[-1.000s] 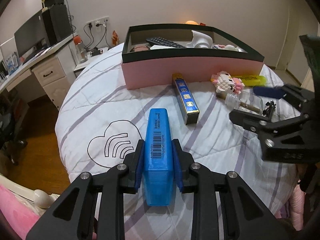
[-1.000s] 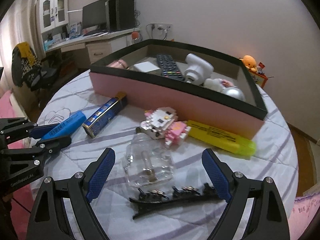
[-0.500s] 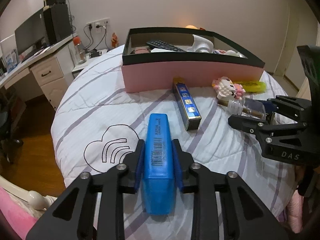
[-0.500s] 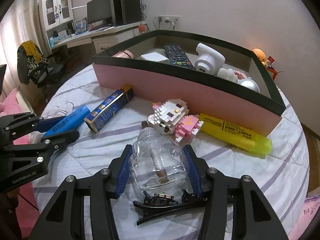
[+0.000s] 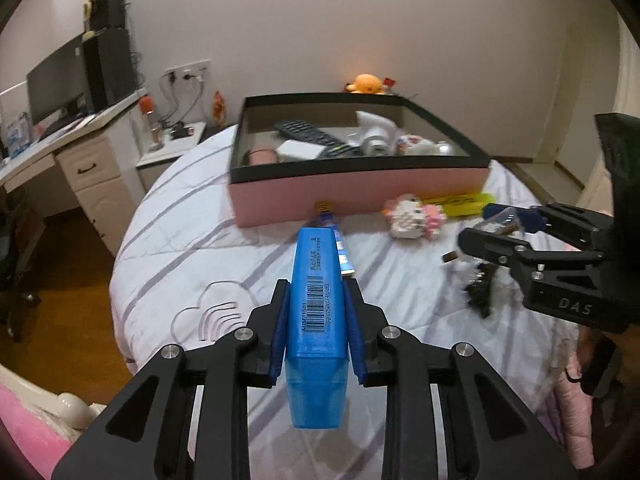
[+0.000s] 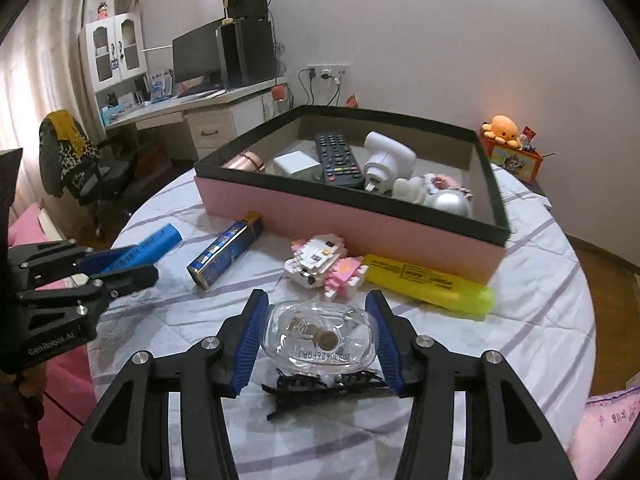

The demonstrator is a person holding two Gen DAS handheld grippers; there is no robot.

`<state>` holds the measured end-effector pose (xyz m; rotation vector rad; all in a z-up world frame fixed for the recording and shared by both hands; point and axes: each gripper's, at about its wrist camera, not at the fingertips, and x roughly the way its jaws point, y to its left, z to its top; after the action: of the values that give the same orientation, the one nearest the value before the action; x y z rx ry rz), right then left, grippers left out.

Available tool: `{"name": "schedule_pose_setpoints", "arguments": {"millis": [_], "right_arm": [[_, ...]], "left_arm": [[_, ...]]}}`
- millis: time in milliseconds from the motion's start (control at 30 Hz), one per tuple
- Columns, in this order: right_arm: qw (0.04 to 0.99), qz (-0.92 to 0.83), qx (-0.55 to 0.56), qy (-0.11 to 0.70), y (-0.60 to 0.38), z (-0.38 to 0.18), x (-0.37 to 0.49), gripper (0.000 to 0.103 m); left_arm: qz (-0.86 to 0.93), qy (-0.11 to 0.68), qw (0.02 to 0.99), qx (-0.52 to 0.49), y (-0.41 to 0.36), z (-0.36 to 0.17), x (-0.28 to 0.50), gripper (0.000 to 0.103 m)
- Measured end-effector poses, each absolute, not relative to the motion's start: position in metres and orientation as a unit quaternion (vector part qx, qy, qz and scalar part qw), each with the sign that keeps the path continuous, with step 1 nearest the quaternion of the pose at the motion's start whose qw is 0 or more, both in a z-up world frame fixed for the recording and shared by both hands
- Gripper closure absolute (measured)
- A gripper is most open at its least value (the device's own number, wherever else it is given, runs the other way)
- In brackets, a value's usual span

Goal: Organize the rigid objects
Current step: 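Lift the pencil case with the left tool while the right tool carries the bottle over the box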

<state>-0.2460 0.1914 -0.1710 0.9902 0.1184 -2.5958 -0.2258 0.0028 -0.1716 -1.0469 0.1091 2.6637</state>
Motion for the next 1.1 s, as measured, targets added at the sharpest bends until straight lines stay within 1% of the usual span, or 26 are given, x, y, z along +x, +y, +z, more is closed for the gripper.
{"name": "schedule_pose_setpoints", "arguments": {"millis": [167, 267, 400, 800, 967, 1100], "right_arm": [[0.178, -0.924, 0.338, 0.029, 0.202, -0.162, -0.241, 0.051], [0.176, -0.927, 0.33, 0.026, 0.205, -0.154, -0.237, 0.051], [0.182, -0.939, 0.291, 0.019, 0.208, -0.127, -0.225, 0.051], [0.144, -0.978, 0.148, 0.036, 0.21, -0.037, -0.192, 0.051], [0.146, -0.981, 0.124, 0.042, 0.204, -0.013, -0.185, 0.051], [0.154, -0.98, 0.116, 0.041, 0.2, -0.005, -0.187, 0.051]], "left_arm": [[0.926, 0.044, 0.138, -0.349, 0.01, -0.159, -0.222, 0.077], [0.934, 0.055, 0.121, -0.332, 0.012, -0.146, -0.219, 0.077], [0.948, 0.053, 0.106, -0.297, 0.015, -0.121, -0.214, 0.077], [0.979, 0.037, 0.083, -0.182, 0.021, -0.037, -0.192, 0.077], [0.984, 0.033, 0.089, -0.149, 0.023, -0.018, -0.183, 0.077], [0.985, 0.033, 0.087, -0.146, 0.023, -0.012, -0.187, 0.077]]}}
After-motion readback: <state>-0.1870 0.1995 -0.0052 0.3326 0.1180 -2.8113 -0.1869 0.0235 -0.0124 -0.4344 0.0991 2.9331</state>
